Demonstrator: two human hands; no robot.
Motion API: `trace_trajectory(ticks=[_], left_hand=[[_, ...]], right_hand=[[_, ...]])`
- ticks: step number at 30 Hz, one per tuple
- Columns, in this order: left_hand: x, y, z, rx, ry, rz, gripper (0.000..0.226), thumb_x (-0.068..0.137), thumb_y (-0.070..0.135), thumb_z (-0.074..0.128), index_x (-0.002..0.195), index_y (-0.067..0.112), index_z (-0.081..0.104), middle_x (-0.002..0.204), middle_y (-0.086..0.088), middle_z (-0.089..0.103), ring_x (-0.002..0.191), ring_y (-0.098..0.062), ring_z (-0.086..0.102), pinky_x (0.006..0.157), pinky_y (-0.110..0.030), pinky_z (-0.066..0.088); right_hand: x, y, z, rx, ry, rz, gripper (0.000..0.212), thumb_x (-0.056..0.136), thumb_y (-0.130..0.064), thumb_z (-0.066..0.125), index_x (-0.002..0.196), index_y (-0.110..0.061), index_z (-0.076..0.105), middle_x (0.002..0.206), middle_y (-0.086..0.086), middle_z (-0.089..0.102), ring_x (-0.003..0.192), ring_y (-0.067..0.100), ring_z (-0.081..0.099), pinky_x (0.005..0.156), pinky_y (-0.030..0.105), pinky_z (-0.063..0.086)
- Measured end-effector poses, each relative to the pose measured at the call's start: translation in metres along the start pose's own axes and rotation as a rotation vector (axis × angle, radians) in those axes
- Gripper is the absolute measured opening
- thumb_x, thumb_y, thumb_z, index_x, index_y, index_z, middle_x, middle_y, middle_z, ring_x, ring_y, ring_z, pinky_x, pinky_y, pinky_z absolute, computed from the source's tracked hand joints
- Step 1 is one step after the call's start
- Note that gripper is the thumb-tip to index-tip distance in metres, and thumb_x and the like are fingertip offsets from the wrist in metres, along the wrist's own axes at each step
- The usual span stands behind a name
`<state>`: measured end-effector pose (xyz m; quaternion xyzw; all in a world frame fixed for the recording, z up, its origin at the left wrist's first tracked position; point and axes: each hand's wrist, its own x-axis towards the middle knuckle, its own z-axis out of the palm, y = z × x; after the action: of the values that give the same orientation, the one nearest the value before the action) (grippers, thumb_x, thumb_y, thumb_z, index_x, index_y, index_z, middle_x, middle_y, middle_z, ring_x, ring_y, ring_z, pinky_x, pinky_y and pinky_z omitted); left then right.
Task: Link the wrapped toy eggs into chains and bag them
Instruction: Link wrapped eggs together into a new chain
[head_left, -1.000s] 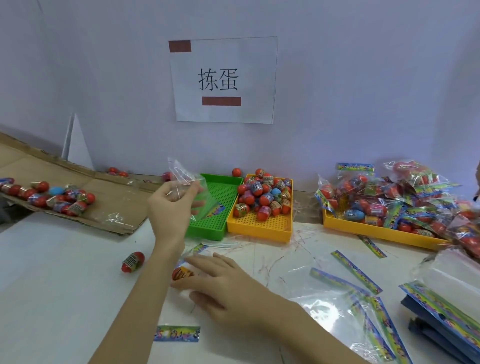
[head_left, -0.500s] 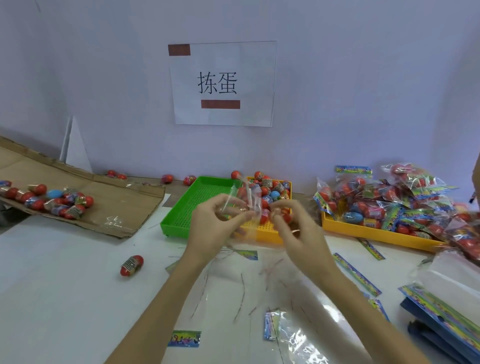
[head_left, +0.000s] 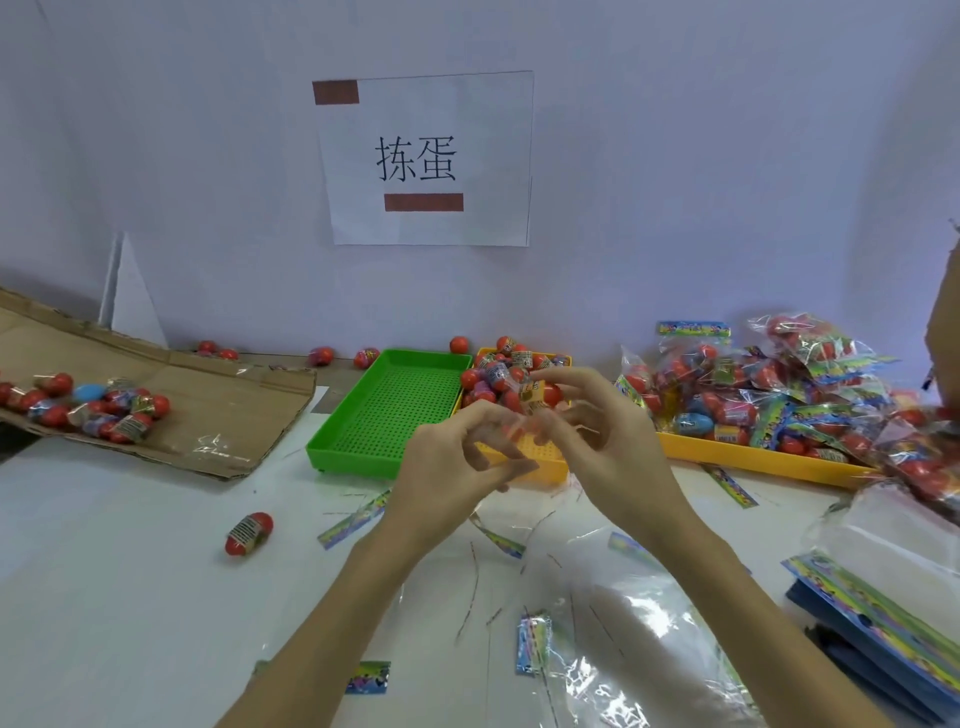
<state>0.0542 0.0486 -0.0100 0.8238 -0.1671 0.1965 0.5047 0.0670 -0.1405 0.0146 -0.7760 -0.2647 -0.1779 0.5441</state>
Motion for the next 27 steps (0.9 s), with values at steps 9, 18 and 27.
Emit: trace_trajectory(ticks=[9, 18, 27], left_hand=[[0.0009, -0.0012, 0.0002, 0.024, -0.011, 0.009, 0.039, 0.08, 0.033, 0.09, 0.112, 0.024, 0.07, 0.085, 0.013, 0.079, 0.062, -0.011, 0.074, 0.069, -0.04, 0.062], [0.001, 0.0025, 0.0023, 0.172, 0.0, 0.125, 0.038, 0.088, 0.048, 0.08, 0.116, 0.025, 0.068, 0.088, 0.02, 0.071, 0.067, -0.008, 0.067, 0.06, -0.028, 0.053], [0.0028, 0.003, -0.0013, 0.076, 0.009, 0.135, 0.045, 0.088, 0.047, 0.079, 0.123, 0.021, 0.07, 0.1, 0.014, 0.076, 0.079, -0.014, 0.075, 0.073, -0.042, 0.062]], right_hand=[[0.0006, 0.0022, 0.0014, -0.112, -0.052, 0.009, 0.022, 0.097, -0.039, 0.063, 0.117, -0.046, 0.059, 0.091, -0.021, 0.07, 0.092, 0.002, 0.066, 0.067, 0.014, 0.051], [0.0004, 0.0026, 0.0008, -0.236, -0.048, -0.074, 0.03, 0.092, -0.029, 0.073, 0.122, -0.034, 0.07, 0.104, -0.023, 0.056, 0.089, -0.003, 0.056, 0.066, 0.01, 0.047], [-0.0007, 0.0079, 0.0052, -0.148, -0.088, 0.001, 0.034, 0.099, -0.027, 0.065, 0.126, -0.049, 0.06, 0.087, -0.019, 0.067, 0.066, 0.015, 0.065, 0.053, 0.021, 0.055]])
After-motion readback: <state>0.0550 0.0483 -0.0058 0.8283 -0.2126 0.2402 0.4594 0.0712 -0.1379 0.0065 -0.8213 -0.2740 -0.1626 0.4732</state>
